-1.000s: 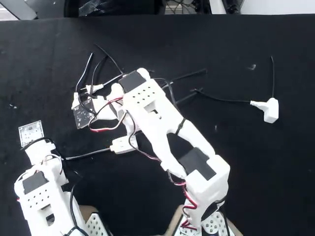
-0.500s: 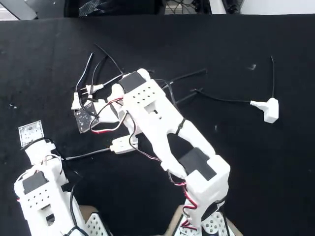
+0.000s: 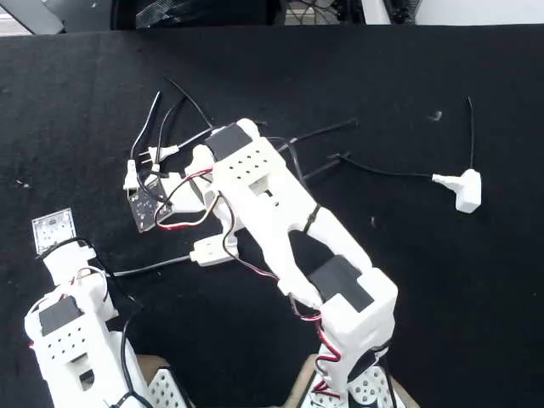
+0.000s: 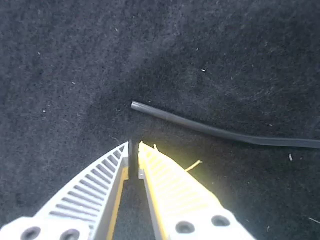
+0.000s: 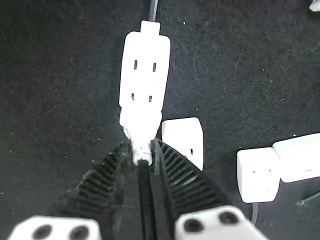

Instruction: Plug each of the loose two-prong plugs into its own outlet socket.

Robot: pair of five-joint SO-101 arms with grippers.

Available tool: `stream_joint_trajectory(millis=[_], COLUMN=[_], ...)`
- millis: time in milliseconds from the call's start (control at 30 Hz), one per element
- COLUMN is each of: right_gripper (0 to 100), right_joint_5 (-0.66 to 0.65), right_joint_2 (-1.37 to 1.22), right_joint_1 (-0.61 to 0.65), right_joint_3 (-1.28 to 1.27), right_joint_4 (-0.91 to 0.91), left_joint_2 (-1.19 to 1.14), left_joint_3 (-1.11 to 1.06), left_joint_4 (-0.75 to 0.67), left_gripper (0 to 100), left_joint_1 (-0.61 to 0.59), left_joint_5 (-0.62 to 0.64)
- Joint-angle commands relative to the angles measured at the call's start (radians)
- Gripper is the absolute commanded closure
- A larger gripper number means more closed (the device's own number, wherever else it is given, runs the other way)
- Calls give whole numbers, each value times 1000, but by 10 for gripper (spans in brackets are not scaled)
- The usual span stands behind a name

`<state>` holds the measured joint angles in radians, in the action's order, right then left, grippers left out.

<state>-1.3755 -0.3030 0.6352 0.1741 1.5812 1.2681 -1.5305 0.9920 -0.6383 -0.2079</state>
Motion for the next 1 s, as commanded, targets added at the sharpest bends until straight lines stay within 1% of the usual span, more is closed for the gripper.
stream_joint_trajectory(millis=[0, 367, 567, 967], right_gripper=[988, 988, 988, 988], right_joint_5=[-14, -14, -14, -9], right_joint_2=[5, -73, -82, -84], right_joint_1=[11, 17, 54, 81], right_joint_3=[4, 47, 145, 81], right_joint_4=[-5, 0, 101, 69], left_joint_2=[5, 5, 5, 5], left_joint_3=[8, 8, 8, 8], left_joint_4=[-8, -8, -8, -8], left_gripper=[949, 949, 949, 949], left_joint_1=[-7, -7, -7, -7], left_joint_5=[3, 3, 3, 3])
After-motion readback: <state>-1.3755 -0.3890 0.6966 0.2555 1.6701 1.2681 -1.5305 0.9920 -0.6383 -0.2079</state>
